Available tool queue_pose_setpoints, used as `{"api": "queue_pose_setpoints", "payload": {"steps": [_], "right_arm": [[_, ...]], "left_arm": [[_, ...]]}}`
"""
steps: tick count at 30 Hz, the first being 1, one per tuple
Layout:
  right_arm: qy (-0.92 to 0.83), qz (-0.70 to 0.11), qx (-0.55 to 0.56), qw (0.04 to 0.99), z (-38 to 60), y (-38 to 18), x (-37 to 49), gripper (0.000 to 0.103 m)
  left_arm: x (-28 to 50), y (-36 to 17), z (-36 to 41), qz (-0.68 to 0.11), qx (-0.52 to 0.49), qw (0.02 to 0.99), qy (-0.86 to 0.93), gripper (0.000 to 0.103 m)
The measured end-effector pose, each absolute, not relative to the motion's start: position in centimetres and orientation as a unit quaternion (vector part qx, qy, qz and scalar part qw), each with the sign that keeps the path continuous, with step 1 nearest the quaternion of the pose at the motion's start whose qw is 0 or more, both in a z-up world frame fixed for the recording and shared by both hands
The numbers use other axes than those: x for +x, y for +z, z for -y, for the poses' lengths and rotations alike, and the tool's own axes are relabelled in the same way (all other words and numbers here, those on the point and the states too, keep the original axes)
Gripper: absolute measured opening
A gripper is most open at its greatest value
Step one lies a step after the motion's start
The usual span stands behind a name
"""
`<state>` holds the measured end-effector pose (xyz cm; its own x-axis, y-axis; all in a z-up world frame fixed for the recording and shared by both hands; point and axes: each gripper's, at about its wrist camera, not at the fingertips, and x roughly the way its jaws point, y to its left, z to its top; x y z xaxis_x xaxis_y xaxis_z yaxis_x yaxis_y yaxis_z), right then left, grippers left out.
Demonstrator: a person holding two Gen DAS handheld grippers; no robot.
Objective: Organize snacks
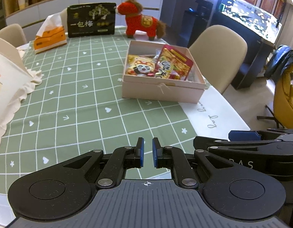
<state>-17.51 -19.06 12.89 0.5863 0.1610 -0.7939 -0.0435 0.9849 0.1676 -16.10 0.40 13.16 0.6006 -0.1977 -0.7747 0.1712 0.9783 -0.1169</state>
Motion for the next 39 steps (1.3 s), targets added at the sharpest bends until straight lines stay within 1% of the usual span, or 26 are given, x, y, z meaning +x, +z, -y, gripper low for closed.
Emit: {"api": "queue_pose_setpoints", "payload": {"steps": [39], "right_arm": [[0.046,-0.453,0.065,0.888,19.47,12.66,-17.7,0.071]], "left_arm": [[-16.06,13.14,-0.27,-0.438,-0.032,0.89,-0.122,0.012]]}}
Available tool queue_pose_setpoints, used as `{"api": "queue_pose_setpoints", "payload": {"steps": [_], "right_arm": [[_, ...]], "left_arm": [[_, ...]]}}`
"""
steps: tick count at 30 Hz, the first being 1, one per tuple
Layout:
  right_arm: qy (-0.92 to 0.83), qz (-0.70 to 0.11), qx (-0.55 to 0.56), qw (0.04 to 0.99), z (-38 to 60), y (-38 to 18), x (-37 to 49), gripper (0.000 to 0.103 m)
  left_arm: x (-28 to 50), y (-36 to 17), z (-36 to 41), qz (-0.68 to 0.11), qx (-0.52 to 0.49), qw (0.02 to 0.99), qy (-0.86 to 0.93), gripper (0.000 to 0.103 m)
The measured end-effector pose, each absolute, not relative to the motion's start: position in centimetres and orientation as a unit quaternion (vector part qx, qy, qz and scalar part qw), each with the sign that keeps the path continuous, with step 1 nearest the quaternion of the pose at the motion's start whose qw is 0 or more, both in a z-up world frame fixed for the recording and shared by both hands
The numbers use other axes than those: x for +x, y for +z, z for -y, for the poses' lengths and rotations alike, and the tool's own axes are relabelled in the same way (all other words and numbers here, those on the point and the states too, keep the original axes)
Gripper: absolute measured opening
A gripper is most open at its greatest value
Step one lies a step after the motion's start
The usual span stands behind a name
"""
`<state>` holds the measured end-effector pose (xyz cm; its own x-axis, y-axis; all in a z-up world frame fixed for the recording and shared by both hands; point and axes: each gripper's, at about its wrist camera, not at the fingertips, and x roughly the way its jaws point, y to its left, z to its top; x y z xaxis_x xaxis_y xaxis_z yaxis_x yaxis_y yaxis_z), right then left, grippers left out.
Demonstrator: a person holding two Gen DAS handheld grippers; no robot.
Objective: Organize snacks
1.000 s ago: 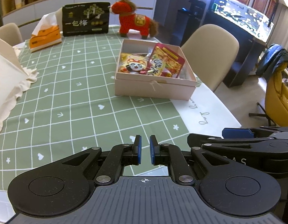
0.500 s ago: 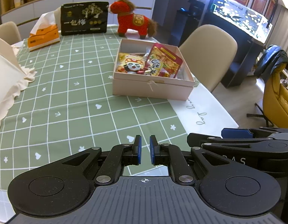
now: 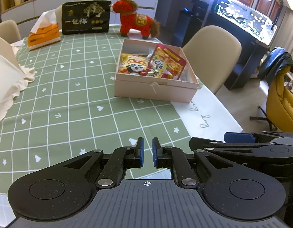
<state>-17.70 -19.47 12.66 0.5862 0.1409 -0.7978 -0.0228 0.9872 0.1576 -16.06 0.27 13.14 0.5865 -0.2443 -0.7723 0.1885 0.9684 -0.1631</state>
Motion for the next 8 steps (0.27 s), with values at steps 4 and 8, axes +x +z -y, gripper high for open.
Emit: {"api": "queue_pose_setpoints", "payload": {"steps": [4,8], "right_arm": [[0.046,-0.453,0.064,0.888,19.27,12.61,-17.59,0.071],[0.043,-0.455,0.065,0.887,19.23,12.48,-17.42,0.071]], "left_arm": [[-15.89,13.03,-0.47,-0.438,-0.035,0.89,-0.123,0.012],[-16.14,13.16,-0.45,-0.417,-0.026,0.9,-0.125,0.012]]}}
